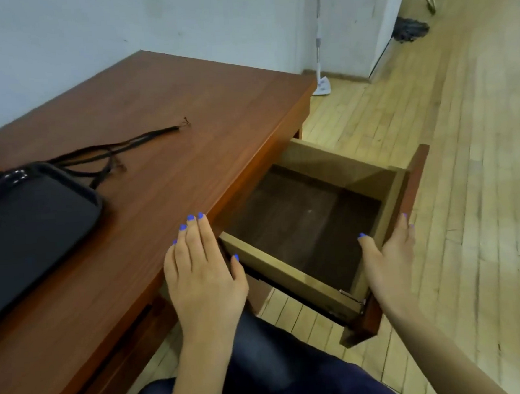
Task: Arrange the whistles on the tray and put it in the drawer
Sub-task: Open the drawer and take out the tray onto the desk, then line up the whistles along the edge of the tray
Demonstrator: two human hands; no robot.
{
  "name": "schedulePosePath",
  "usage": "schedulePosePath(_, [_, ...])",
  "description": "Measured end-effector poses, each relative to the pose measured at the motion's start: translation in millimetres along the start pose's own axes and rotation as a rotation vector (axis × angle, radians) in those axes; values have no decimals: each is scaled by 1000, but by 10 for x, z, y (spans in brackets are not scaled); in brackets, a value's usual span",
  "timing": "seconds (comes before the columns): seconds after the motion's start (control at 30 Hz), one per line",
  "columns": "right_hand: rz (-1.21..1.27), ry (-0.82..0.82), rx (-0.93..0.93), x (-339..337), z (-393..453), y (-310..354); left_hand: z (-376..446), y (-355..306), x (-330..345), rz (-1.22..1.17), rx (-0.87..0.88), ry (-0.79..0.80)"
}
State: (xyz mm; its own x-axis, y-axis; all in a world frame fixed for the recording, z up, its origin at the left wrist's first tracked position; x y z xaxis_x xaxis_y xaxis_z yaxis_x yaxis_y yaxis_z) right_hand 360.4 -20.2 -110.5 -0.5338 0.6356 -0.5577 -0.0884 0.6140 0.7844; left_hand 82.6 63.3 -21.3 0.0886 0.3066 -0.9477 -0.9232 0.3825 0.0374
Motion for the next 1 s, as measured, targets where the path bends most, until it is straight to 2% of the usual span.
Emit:
schedulePosePath(0.13, [343, 113, 26, 463, -88, 265, 12, 7, -9, 45, 12, 0])
schedulePosePath(0.23, [477, 240, 75, 938, -196, 420, 2, 20, -26, 58, 2, 5])
schedulePosePath(0.5, [576, 764, 148, 1997, -981, 399, -5, 57, -44, 41, -22, -20])
schedulePosePath(0.63, [433, 909, 102, 2092, -1115, 384, 12, 70, -58, 49, -17, -28])
schedulePosePath(0.7, [441, 875, 60, 1954, -1023, 505, 42, 98, -68, 48, 2, -19])
schedulePosePath(0.83, [538, 693, -116, 1552, -731, 987, 181, 190, -148, -33, 120, 28])
schedulePosePath(0.93, [580, 722, -327, 1379, -798, 1649, 267, 317, -250, -139, 266, 101])
schedulePosePath(1.0, [539, 788, -519, 1376, -995, 2133, 314, 532, -314, -253, 294, 177])
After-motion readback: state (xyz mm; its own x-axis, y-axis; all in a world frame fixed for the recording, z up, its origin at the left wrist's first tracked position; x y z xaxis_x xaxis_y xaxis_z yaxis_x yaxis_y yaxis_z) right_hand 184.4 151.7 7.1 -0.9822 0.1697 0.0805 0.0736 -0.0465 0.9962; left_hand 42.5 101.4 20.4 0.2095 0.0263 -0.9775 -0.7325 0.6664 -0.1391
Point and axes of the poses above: each hand's wrist, its own z-axis towards the middle knuckle, its own x-axis out of the palm, y = z × x, the point moved 10 cm from there along z, towards the middle knuckle, and after that the axes turned 13 degrees about x, right-handed, at the moved point
